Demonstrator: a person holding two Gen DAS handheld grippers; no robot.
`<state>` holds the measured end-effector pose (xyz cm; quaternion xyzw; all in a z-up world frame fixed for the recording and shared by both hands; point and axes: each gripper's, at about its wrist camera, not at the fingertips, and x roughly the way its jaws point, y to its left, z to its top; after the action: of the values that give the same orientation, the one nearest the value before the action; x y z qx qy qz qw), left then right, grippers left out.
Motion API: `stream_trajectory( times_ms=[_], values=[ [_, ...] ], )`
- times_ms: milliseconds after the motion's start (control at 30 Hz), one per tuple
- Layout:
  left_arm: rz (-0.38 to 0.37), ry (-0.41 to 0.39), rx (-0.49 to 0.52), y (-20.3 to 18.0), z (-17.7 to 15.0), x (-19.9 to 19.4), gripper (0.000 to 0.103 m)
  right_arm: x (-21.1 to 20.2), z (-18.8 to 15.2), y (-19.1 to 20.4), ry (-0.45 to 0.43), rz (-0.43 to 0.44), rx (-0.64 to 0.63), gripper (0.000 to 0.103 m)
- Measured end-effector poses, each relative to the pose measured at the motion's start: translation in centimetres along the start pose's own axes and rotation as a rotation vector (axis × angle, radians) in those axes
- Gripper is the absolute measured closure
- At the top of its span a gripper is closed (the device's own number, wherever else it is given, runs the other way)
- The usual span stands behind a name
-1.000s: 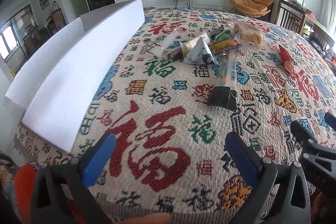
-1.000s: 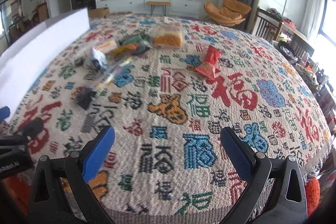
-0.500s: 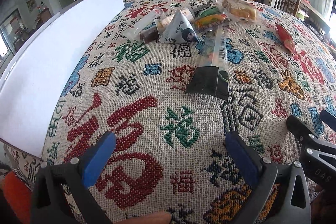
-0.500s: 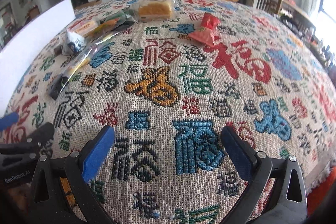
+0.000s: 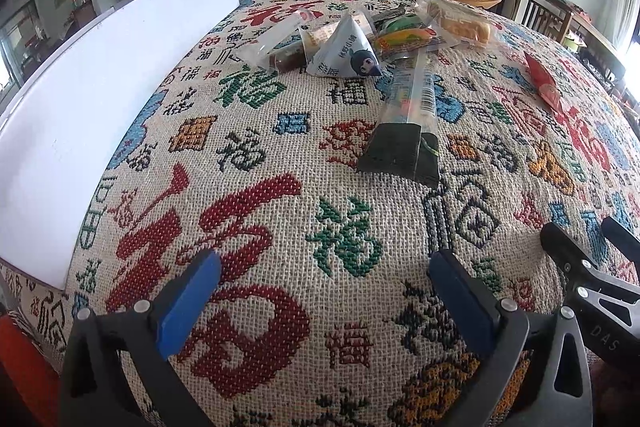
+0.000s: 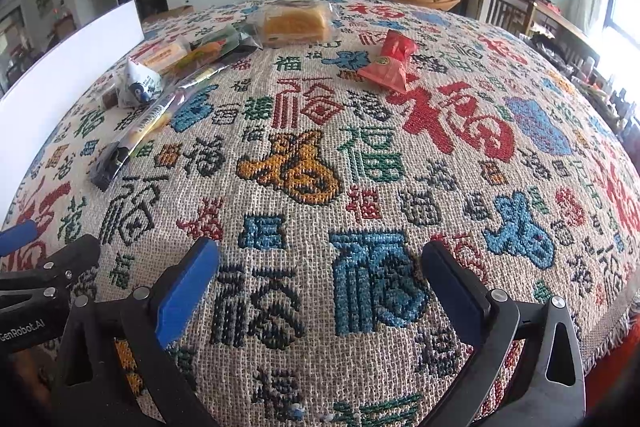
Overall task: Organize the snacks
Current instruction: 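Move the left tool toward the clear tube snack while the right tool approaches the red bar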
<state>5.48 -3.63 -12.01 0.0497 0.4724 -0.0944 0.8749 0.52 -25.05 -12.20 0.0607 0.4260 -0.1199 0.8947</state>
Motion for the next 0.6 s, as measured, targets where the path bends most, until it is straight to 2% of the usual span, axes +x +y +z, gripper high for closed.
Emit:
stream_trajectory(
  times_ms=[467,600],
  values=[
    [-0.001,0.025,-0.003,0.07,0.48,0.2,0.0,0.07,0.1,-0.04,-0.003,0.005,-0.016,0.001],
    [0.004,0.011,-0.002,-0.03,0.32,0.15,0.0,0.13,-0.08,-0.04,-0.025,0.005,-0.016,0.0]
  ],
)
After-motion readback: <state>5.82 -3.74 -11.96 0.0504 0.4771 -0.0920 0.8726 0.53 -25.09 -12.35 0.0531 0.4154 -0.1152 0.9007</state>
